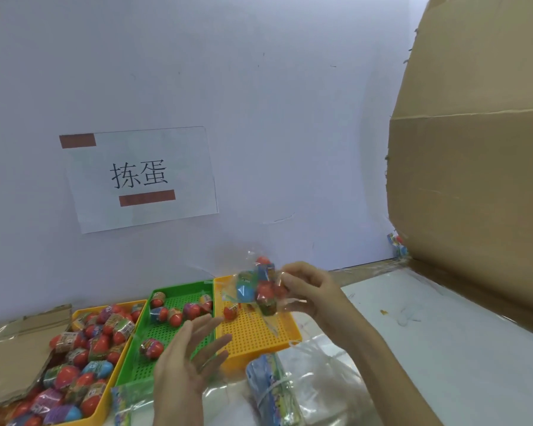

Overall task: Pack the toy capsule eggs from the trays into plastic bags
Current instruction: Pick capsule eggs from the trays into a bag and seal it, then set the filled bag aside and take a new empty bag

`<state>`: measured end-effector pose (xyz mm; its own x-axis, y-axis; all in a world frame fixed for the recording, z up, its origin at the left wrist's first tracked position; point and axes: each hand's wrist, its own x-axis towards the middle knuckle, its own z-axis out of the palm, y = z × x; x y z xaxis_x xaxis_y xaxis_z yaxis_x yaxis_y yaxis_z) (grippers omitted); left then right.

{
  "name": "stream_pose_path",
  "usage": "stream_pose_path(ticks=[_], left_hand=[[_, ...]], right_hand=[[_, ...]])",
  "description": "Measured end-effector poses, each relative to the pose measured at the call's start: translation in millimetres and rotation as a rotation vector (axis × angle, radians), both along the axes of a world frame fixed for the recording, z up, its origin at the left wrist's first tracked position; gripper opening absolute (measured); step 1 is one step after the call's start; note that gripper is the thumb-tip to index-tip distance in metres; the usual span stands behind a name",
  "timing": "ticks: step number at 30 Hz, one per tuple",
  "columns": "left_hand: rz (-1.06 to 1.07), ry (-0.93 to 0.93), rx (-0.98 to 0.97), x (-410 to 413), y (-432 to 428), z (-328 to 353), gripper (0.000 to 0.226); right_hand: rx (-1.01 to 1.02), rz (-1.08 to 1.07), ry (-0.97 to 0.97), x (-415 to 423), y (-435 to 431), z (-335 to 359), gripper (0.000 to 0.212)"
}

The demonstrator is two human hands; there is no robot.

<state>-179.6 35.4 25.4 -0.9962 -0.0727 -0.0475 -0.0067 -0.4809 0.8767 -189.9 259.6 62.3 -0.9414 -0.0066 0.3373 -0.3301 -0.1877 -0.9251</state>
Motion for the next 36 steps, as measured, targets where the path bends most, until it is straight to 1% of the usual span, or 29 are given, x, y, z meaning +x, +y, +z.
stream_pose_path(ticks=[2, 3, 4, 5, 6, 7, 9, 10, 11, 12, 13, 14, 16, 18, 21, 23, 25, 27, 29, 32, 34, 36], left_hand=[[0.02, -0.018, 0.006, 1.1, -3.3, -1.1, 0.032], [0.03, -0.029, 0.006, 1.1, -4.2, -1.9, 0.032], [0.037, -0.04, 0.001, 1.1, -4.7, -2.5, 0.032], [0.04, -0.048, -0.006, 1.0, -4.4, -2.7, 0.033], [0.042, -0.056, -0.011, 0.9, -4.0, -2.7, 0.033], [0.041, -0.06, -0.014, 0.8, -3.2, -2.7, 0.034], [0.037, -0.066, -0.008, 1.6, -0.8, -1.6, 0.035], [0.036, -0.073, 0.002, 1.9, -0.2, -1.2, 0.035], [0.031, -0.077, 0.012, 1.6, 0.0, -0.9, 0.036], [0.022, -0.077, 0.021, 1.3, -0.3, -0.7, 0.036], [0.013, -0.076, 0.027, 0.9, -0.5, -0.9, 0.036], [0.01, -0.074, 0.029, 0.7, -0.3, -1.4, 0.036], [0.014, -0.06, 0.022, 0.9, 0.8, -3.6, 0.037], [0.015, -0.038, 0.001, 2.1, 1.9, -4.8, 0.036], [0.019, -0.002, -0.062, 4.0, 2.2, -4.0, 0.036], [0.04, 0.051, -0.17, 4.5, 2.5, -5.4, 0.035], [0.045, 0.121, -0.32, 4.5, 3.0, -7.6, 0.033], [-0.001, 0.16, -0.449, 3.8, 4.8, -10.1, 0.032], [-0.071, 0.154, -0.522, 3.4, 6.6, -12.0, 0.028], [-0.057, 0.156, -0.51, 1.2, 4.2, -12.2, 0.024], [0.047, 0.162, -0.468, -2.7, -2.5, -11.6, 0.023], [0.167, 0.167, -0.451, -7.1, -10.1, -12.7, 0.023]], right_hand=[[0.148, 0.136, -0.074, -5.4, 12.9, 0.7, 0.016], [0.218, 0.216, -0.116, -9.1, 20.7, 0.4, 0.014], [0.269, 0.271, -0.153, -14.2, 30.1, 0.7, 0.011], [0.278, 0.271, -0.179, -20.2, 40.3, 2.0, 0.011], [0.214, 0.197, -0.191, -28.3, 51.4, 4.4, 0.012], [0.067, 0.051, -0.189, -37.5, 64.3, 7.5, 0.014], [-0.342, -0.297, -0.165, -53.9, 91.1, 17.3, 0.024], [-0.466, -0.396, -0.168, -58.9, 101.8, 22.2, 0.033], [-0.462, -0.446, -0.195, -62.6, 109.1, 24.2, 0.041], [-0.362, -0.466, -0.231, -65.5, 112.5, 23.4, 0.045], [-0.235, -0.464, -0.261, -66.8, 111.8, 20.0, 0.044], [-0.121, -0.454, -0.272, -65.9, 107.3, 15.9, 0.041], [0.03, -0.434, -0.263, -58.0, 89.8, 10.2, 0.032], [0.135, -0.398, -0.25, -47.0, 67.0, 8.5, 0.024], [0.297, -0.295, -0.211, -35.2, 33.4, 9.5, 0.021], [0.378, -0.217, -0.174, -28.8, 12.6, 12.4, 0.021], [0.452, -0.126, -0.136, -22.2, -4.2, 13.5, 0.02], [0.538, -0.002, -0.099, -14.6, -17.5, 12.7, 0.018], [0.61, 0.136, -0.075, -7.8, -28.9, 9.3, 0.017], [0.683, 0.202, -0.054, -1.1, -45.8, -1.5, 0.015], [0.786, 0.23, -0.013, 1.4, -57.0, -9.6, 0.013], [0.891, 0.314, 0.028, 4.3, -67.6, -14.9, 0.016]])
